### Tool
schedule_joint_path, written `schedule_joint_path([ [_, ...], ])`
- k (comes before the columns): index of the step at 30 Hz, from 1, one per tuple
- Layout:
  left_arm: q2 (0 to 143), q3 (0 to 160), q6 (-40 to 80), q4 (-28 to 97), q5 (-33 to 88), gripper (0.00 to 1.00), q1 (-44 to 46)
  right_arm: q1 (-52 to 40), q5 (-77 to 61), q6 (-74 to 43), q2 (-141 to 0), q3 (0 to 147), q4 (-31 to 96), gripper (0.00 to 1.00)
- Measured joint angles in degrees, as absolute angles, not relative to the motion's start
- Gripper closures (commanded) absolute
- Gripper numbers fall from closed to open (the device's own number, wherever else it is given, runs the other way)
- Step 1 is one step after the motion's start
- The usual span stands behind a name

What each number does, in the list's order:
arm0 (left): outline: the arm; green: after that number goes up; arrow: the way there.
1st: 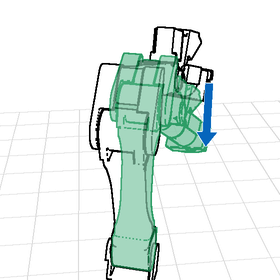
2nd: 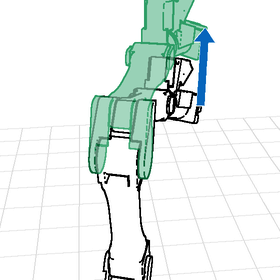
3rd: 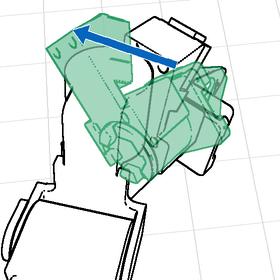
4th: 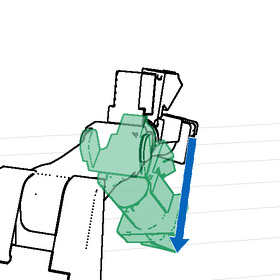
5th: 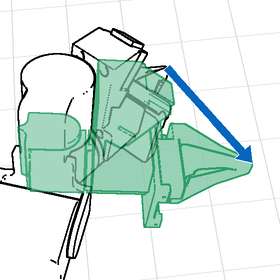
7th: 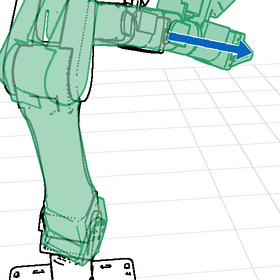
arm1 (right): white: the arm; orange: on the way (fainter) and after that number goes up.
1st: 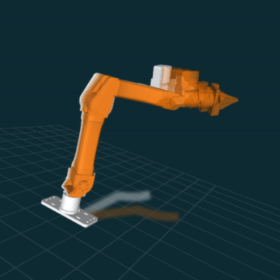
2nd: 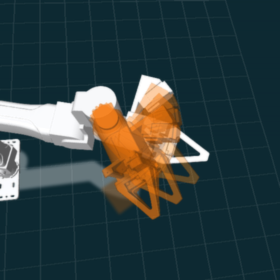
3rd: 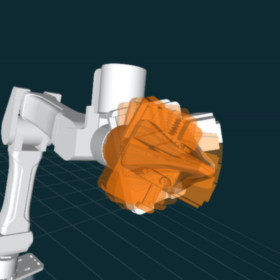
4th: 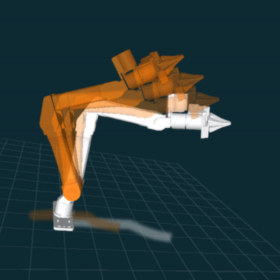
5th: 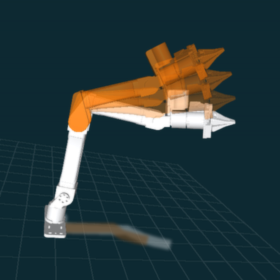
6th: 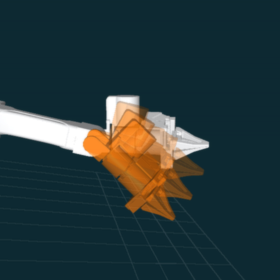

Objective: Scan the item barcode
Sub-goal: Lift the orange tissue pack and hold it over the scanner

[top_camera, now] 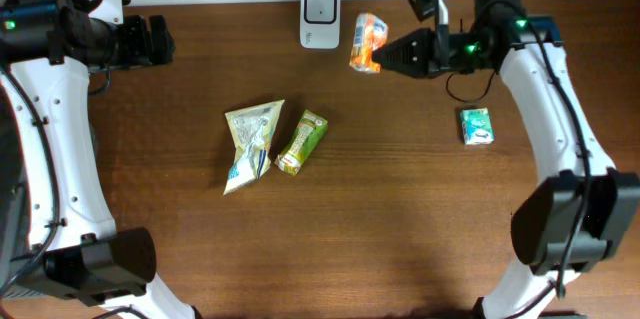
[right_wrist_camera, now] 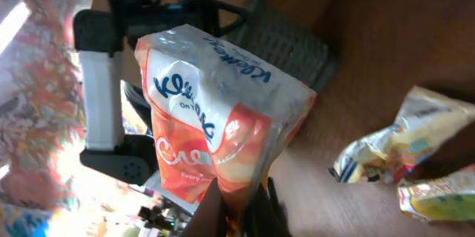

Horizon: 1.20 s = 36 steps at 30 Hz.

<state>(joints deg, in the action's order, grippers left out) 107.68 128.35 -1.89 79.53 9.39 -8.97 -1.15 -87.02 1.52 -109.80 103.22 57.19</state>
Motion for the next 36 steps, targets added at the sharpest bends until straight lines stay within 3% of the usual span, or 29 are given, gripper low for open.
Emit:
schedule_joint_path([
  [12, 107.68, 128.35, -1.91, 79.53, 9.39, 0.01, -8.97, -2.11, -82.46, -3.27, -107.37, 107.04, 52.23, 0.96],
  [17, 107.68, 128.35, -1.89, 79.55, 9.39, 0.01, -8.97, -11.77, -48.95, -6.57, -107.2, 112.79, 56.75, 0.96],
  [22, 107.68, 128.35, -1.89, 79.55, 9.41, 0.01, -8.97, -23.05, -7.86, -5.87, -109.97, 130.54, 60.47, 0.96],
  [27, 107.68, 128.35, -1.89, 79.48, 9.39, 0.01, -8.97, -27.07, 21.91, 11.07, -125.78, 132.94, 44.36, 0.96],
  [30, 107.68, 128.35, -1.89, 79.53, 9.37, 0.01, -8.97, -27.86, 28.32, 25.34, -136.66, 132.46, 36.69, 0.96],
  [36, 107.68, 128.35, -1.89, 79.53, 9.39, 0.01, -8.97, -27.86, 31.09, 43.18, -143.98, 131.98, 21.41, 0.96],
])
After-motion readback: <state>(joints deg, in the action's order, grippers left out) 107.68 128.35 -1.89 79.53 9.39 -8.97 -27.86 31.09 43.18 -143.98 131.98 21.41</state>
